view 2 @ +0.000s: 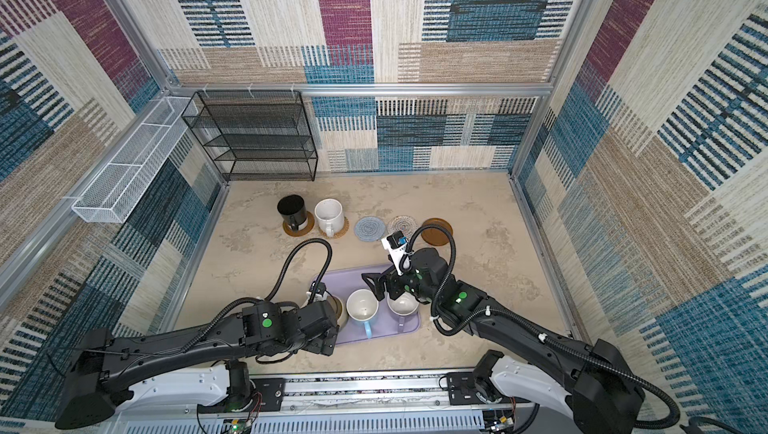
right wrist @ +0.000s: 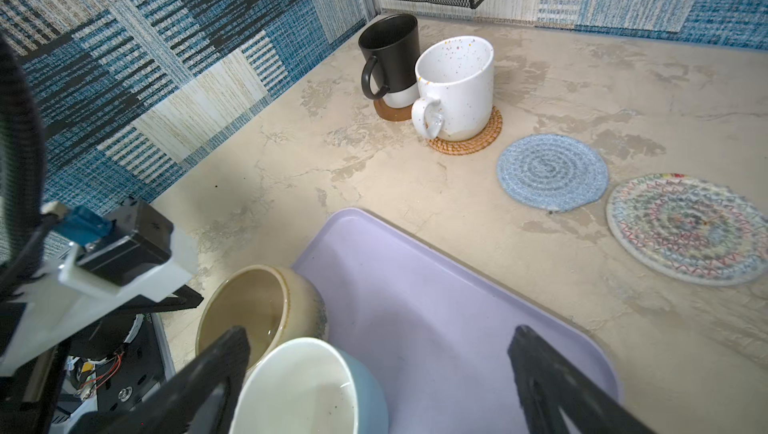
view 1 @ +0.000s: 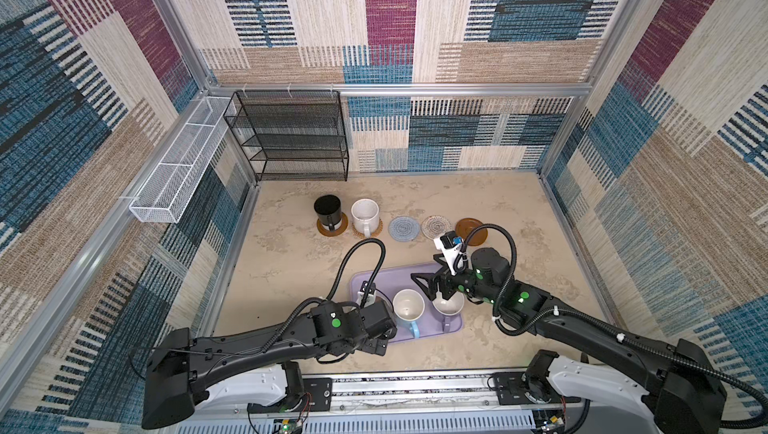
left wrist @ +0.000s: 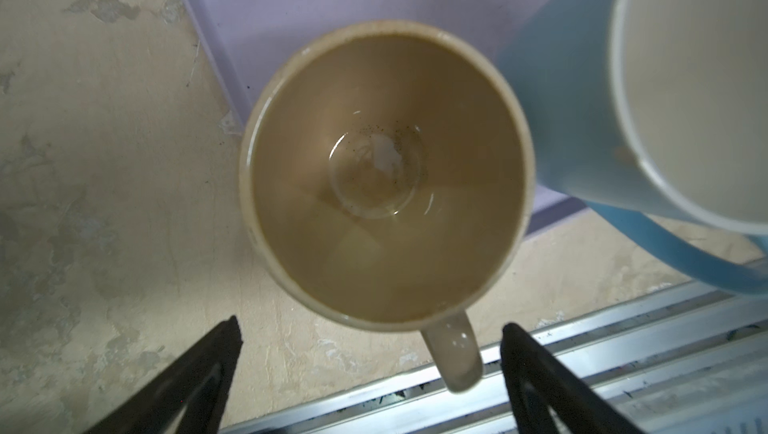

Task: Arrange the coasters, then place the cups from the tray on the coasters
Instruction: 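Lower the left gripper onto the cream mug's handle on the tray and grasp it, then lift the cream mug with the left gripper and carry it toward the blue-gray coaster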

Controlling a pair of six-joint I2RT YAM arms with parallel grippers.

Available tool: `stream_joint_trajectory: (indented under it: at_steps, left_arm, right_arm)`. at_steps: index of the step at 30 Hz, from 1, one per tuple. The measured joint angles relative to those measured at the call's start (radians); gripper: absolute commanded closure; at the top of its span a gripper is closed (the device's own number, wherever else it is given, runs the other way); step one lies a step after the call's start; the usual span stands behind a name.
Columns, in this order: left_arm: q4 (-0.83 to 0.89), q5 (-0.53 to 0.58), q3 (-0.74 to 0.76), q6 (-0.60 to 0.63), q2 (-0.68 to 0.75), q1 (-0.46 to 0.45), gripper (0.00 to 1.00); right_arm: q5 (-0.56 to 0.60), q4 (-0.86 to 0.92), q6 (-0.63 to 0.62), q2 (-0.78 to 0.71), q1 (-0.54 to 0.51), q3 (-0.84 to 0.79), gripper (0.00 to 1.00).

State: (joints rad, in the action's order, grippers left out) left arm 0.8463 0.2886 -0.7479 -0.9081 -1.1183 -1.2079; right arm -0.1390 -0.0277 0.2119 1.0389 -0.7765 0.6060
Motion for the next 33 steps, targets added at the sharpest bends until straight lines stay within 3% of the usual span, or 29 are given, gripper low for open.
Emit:
stream_joint_trajectory:
  at_steps: [6,11,15,26,29,33]
  left_arm:
    - [-0.027,0.057,0.027,-0.063,-0.026,-0.054,0.01]
    - [-0.037,0.102,0.041,-0.113,-0.056,-0.080,0.18]
    - [-0.043,0.129,0.049,-0.135,-0.061,-0.092,0.37]
    - [-0.077,0.157,0.064,-0.143,-0.083,-0.103,0.64]
    - [-0.101,0.158,0.071,-0.143,-0.092,-0.103,0.66]
    - [-0.125,0.158,0.073,-0.142,-0.111,-0.103,0.75]
  right_arm:
    - [-0.011,-0.005,0.000,0.000,0.000,-0.006,0.00]
    - [-0.059,-0.019,-0.003,-0.002,0.000,-0.027,0.00]
    - [-0.081,-0.037,-0.007,0.000,0.000,-0.031,0.00]
    - [-0.096,-0.043,-0.011,0.007,0.000,-0.031,0.00]
    - [-0.096,-0.047,-0.014,-0.005,0.000,-0.039,0.00]
    - [-0.096,-0.050,-0.019,-0.008,0.000,-0.043,0.00]
